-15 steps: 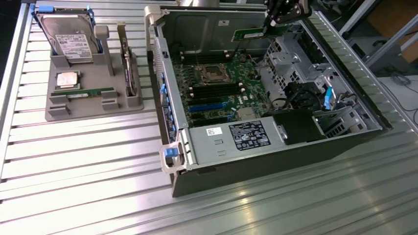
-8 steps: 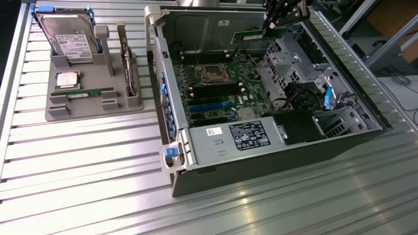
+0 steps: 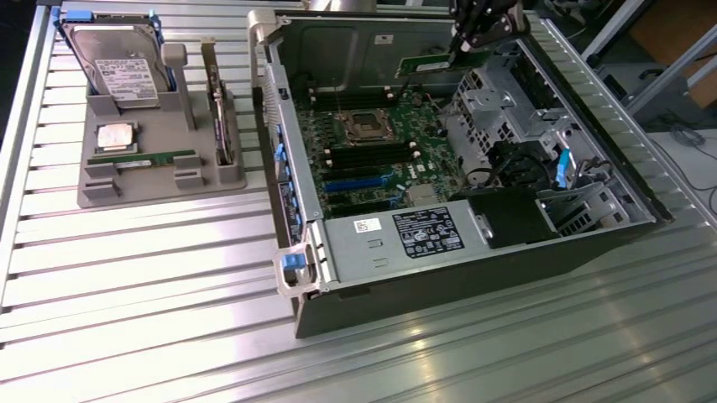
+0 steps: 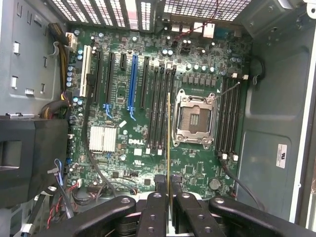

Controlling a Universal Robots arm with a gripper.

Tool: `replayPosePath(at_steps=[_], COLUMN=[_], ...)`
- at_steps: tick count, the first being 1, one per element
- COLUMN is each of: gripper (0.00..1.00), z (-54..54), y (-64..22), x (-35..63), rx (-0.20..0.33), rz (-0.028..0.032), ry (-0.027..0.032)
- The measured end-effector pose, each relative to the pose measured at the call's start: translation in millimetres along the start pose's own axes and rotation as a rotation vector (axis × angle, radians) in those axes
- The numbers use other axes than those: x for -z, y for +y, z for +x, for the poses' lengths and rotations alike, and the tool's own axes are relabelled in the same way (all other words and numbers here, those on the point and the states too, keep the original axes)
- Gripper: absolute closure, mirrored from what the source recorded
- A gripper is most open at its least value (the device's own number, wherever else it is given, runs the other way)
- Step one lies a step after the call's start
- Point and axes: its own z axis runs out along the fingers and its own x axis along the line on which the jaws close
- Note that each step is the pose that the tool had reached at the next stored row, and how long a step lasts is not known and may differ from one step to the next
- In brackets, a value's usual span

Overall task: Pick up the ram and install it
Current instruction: 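Insert the ram into the slot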

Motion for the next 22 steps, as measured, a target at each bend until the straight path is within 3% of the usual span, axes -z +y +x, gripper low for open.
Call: replayPosePath(at_steps=[22], gripper=[0.86], z=[0.6], y=[-0.4], x=[-13.7], rx=[0.000], rz=[-0.0008], ry=[0.0073])
